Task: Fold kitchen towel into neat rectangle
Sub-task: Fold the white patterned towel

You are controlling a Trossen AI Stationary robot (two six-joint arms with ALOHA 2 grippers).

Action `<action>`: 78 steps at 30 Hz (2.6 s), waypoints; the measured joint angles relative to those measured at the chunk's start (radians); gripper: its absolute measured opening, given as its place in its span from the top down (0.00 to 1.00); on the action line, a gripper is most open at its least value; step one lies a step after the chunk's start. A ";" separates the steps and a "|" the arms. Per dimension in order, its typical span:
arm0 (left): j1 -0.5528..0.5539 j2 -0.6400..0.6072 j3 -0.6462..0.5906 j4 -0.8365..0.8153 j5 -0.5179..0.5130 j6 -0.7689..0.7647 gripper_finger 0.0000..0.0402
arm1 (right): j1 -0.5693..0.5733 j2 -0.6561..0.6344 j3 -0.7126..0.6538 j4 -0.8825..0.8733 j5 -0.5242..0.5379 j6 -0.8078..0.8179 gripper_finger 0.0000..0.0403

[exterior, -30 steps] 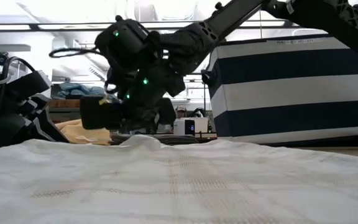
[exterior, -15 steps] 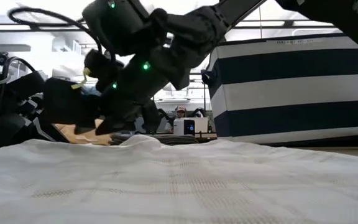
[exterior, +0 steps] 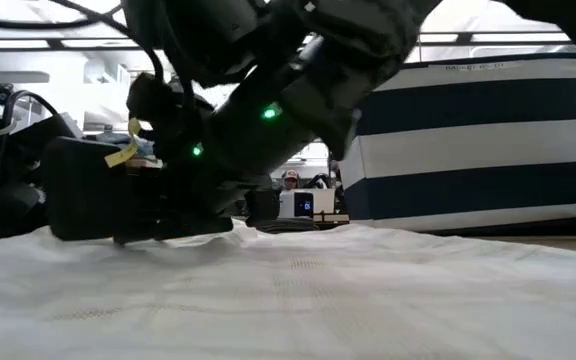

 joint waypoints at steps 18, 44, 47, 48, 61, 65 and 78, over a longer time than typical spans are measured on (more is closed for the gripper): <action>0.000 0.000 0.000 0.001 -0.020 0.023 0.54 | 0.032 0.028 0.014 0.029 -0.082 -0.038 0.61; 0.001 0.000 -0.007 0.005 -0.022 0.007 0.55 | 0.106 -0.020 0.039 -0.053 -0.358 -0.011 0.58; 0.002 0.000 -0.008 0.003 -0.021 0.000 0.56 | 0.109 -0.021 0.038 -0.048 -0.420 -0.010 0.58; 0.002 0.000 -0.008 0.003 -0.021 -0.001 0.56 | 0.112 -0.021 0.038 -0.048 -0.423 -0.011 0.58; 0.002 0.001 -0.009 -0.001 -0.020 -0.023 0.55 | 0.136 -0.033 0.095 -0.049 -0.456 -0.057 0.58; 0.002 0.001 -0.009 -0.001 -0.018 -0.025 0.56 | 0.138 -0.034 0.097 -0.055 -0.471 -0.044 0.58; 0.002 0.001 -0.009 -0.002 -0.015 -0.027 0.55 | 0.167 -0.018 0.084 -0.118 -0.555 -0.026 0.58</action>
